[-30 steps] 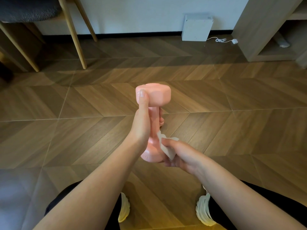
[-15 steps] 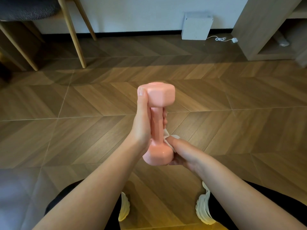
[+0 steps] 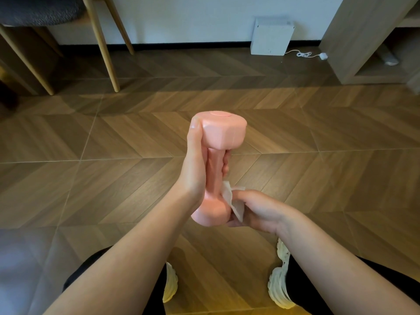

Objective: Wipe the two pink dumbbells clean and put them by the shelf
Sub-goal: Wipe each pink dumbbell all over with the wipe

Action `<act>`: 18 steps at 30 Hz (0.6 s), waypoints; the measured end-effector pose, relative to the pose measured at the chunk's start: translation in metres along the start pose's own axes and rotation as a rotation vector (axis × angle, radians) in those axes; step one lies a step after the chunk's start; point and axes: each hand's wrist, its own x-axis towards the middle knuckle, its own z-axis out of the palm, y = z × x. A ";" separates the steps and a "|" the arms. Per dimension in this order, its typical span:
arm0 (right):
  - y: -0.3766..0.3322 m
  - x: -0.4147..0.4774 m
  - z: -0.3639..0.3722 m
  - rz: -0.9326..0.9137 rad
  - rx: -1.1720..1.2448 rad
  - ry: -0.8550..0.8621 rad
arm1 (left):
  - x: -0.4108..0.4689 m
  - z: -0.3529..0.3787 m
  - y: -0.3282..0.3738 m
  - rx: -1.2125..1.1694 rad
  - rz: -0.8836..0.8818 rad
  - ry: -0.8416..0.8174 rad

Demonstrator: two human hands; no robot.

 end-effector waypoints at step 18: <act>0.011 0.000 0.003 0.032 0.057 -0.153 | 0.003 -0.005 0.005 -0.241 -0.038 -0.150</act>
